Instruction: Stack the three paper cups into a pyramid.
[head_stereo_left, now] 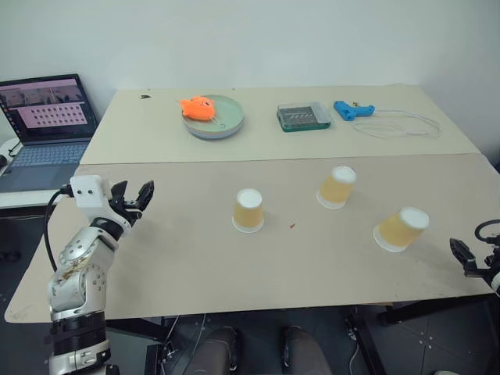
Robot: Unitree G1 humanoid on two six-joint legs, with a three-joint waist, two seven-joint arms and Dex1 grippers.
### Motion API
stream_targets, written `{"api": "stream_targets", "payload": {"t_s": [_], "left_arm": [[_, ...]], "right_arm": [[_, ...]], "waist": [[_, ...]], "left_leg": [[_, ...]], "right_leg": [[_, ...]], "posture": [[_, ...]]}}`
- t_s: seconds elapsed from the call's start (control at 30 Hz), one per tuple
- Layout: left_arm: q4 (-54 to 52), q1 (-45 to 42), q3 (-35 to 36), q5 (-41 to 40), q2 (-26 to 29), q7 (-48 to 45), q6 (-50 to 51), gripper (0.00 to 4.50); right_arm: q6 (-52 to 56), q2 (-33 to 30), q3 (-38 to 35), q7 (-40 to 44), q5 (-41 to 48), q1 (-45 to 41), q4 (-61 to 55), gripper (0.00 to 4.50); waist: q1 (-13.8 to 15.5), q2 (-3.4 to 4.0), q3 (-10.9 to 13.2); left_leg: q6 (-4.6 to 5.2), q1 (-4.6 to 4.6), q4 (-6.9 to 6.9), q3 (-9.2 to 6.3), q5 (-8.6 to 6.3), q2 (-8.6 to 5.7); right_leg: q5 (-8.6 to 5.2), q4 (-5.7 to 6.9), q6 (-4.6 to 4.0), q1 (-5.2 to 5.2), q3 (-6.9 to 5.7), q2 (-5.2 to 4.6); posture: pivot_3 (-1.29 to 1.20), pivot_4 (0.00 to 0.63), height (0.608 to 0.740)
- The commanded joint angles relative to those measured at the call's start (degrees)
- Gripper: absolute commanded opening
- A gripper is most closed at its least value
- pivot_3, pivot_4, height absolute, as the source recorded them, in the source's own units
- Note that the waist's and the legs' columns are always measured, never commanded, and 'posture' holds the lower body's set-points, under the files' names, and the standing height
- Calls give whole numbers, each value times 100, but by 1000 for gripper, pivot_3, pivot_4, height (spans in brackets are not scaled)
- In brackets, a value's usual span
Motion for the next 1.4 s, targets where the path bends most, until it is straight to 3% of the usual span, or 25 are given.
{"api": "stream_targets", "payload": {"t_s": [0.03, 0.2, 0.3, 0.43, 0.53, 0.8, 1.03, 1.13, 1.27, 1.4], "left_arm": [[-86, -210, -42, 10, 28, -11, -138, 3555], [-627, -810, -309, -573, 151, -477, 300, 3555], [-1188, -1024, -403, -1380, 316, -890, 911, 3555], [-2246, -1020, -745, -2921, 1091, -2042, 1999, 3555], [-2487, -1021, -925, -3406, 1458, -2412, 2309, 3555], [-2401, -1063, -1626, -3143, 1522, -2816, 2169, 3555], [-2297, -1023, -1688, -2952, 1517, -2990, 2055, 3555], [-2334, -1017, -1708, -2982, 1498, -3014, 2104, 3555], [-2355, -1013, -1698, -3002, 1516, -3032, 2114, 3555], [-2395, -955, -1685, -3001, 1531, -3017, 2120, 3555]], "right_arm": [[-162, -14, -113, -52, 29, -106, -189, 4473], [-180, -13, -96, -53, 7, -183, -129, 4473], [-182, -38, -98, -41, -24, -213, -79, 4473], [-199, -58, -106, -43, -38, -255, -45, 4473], [-199, -85, -132, -51, -62, -248, -55, 4473], [183, -690, -745, 650, 529, -178, -600, 4473], [682, -692, -977, 1880, 1652, 851, -1986, 4473], [846, -942, -406, 1843, 2056, 267, -2437, 4473], [865, -1254, 211, 1683, 1881, -537, -2227, 4473], [591, -1357, 1582, 1646, 1458, -2228, -1268, 4473]], "waist": [[0, 0, 0], [28, -1, 0], [16, 0, 0], [-38, 3, 0], [-53, 30, -7], [-42, 62, 0], [-4, 51, 5], [-48, 49, 6], [-133, 42, 12], [-112, 27, 22]], "left_leg": [[0, 0, 0, 0, 0, 0], [-1, 0, 4, 0, 1, -2], [3, -3, 5, 0, -1, -2], [7, -3, 3, 1, -4, -2], [7, 2, 3, 3, -4, -1], [7, 43, 4, 7, -3, 0], [25, 42, 3, -2, -15, 11], [24, 42, 4, 1, -19, 8], [22, 47, 4, 6, -20, 8], [22, 32, 4, 4, -20, 8]], "right_leg": [[0, 0, 0, 0, 0, 0], [0, 2, 1, 4, -5, 1], [0, -1, 1, 3, -6, 4], [1, 7, -2, -4, 0, 10], [-2, 10, -4, -2, 5, 11], [-24, 4, -17, 53, 4, 3], [-42, 4, -5, 57, -1, -3], [-51, -1, -18, 59, 6, -15], [-60, 1, -33, 67, 5, -35], [-62, -1, -36, 54, -16, -47]], "posture": [[0, 150, 730], [0, 150, 730], [0, 150, 730], [0, 150, 730], [0, 150, 730], [0, 150, 730], [0, 150, 730], [0, 150, 730], [0, 150, 730], [0, 150, 730]]}}
